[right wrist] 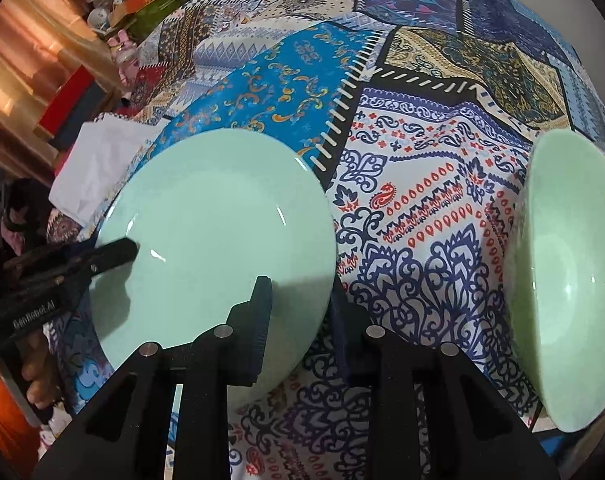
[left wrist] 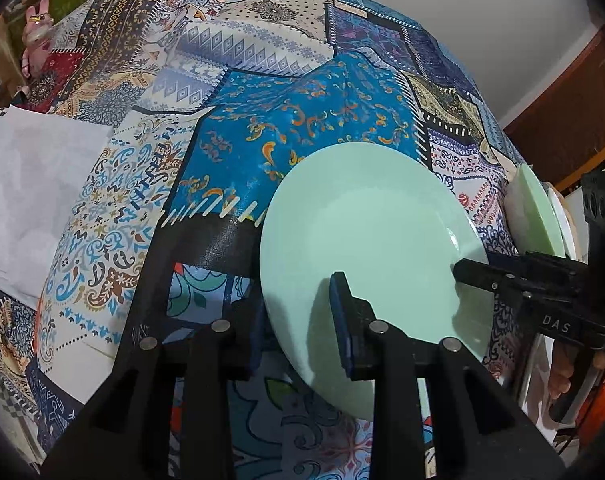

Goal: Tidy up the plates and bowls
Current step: 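Grasp the pale green plate with the left tool and lift it, then lower the pale green plate onto the white plate and open the left tool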

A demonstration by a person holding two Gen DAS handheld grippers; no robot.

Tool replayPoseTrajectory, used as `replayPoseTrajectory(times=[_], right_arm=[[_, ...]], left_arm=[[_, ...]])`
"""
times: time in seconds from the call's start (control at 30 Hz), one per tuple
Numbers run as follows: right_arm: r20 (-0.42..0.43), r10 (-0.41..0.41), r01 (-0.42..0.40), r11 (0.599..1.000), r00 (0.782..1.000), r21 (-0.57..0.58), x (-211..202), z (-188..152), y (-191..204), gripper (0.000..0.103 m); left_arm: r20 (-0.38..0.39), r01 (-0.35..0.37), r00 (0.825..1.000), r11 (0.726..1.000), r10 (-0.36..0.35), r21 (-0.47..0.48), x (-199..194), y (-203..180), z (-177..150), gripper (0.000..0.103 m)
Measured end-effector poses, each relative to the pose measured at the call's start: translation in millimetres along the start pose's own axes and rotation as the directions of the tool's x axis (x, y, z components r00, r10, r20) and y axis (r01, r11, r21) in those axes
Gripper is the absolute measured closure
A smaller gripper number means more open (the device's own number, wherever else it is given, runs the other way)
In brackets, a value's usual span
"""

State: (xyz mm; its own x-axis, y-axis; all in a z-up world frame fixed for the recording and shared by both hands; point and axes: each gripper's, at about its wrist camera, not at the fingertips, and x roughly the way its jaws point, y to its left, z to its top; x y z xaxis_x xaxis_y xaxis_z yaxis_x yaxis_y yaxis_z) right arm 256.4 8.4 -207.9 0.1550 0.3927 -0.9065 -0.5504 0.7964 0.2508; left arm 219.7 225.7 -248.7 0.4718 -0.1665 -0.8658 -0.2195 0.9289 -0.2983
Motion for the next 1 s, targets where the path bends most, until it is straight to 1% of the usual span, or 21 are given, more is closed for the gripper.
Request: replayPoseTrajectory(times=[0.1, 0.2, 0.43, 0.6, 0.73, 1.0], right_arm=[[0.013, -0.018, 0.018, 1.000, 1.000, -0.013, -3, -5, 2, 0.078], [0.024, -0.031, 0.032, 0.999, 0.999, -0.030, -9, -11, 5, 0.078], [0.062, -0.023, 0.025, 0.999, 0.998, -0.036, -27, -23, 8, 0.078], [0.104, -0.005, 0.009, 0.999, 0.995, -0.031, -50, -31, 9, 0.078], [0.129, 0.011, -0.008, 1.000, 0.992, -0.022, -69, -35, 7, 0.078], [0.185, -0.006, 0.013, 0.999, 0.983, -0.035, -105, -55, 9, 0.078]], left_arm=[[0.004, -0.012, 1.000, 1.000, 0.012, 0.015, -3, -5, -4, 0.074], [0.005, -0.006, 1.000, 0.999, 0.006, 0.032, -8, -9, -10, 0.074], [0.018, 0.005, 1.000, 0.999, -0.005, 0.033, -25, -15, -23, 0.074], [0.050, 0.002, 0.999, 0.999, -0.004, 0.051, -46, -25, -31, 0.074], [0.074, 0.012, 0.997, 0.998, -0.017, 0.060, -65, -34, -36, 0.074], [0.121, 0.026, 0.992, 0.994, -0.038, 0.102, -100, -62, -49, 0.074]])
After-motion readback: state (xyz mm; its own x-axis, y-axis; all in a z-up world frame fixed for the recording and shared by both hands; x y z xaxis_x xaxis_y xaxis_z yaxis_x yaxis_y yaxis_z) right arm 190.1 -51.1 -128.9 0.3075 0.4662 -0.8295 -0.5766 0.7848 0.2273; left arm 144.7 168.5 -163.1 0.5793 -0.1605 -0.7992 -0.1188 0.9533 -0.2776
